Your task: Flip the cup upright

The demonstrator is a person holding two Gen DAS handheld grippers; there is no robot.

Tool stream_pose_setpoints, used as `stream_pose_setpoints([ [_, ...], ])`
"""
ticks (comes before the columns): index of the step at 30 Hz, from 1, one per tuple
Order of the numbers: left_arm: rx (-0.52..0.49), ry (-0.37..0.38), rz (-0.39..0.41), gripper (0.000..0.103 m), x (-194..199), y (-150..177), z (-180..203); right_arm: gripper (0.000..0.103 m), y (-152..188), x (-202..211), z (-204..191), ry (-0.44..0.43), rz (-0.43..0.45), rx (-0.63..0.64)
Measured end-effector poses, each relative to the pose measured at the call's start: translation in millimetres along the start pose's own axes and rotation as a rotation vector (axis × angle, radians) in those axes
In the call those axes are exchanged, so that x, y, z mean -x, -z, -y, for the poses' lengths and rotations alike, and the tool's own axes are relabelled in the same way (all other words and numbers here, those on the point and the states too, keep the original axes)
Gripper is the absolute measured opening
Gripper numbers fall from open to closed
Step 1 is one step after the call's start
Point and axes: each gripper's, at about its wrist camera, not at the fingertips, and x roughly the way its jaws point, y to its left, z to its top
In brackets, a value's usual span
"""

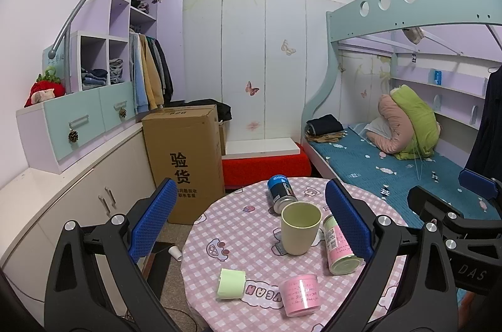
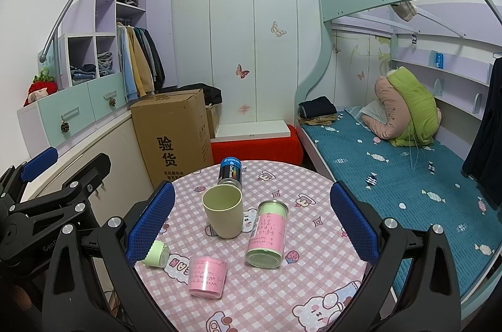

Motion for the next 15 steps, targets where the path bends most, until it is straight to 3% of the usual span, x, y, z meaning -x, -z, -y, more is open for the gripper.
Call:
stream_pose_setpoints([
  [15,0.003,0.011,-0.002,0.096,-2.6,-3.4,0.3,0.096,1.8,0.5,5.5,0.002,0.001,-0.003],
])
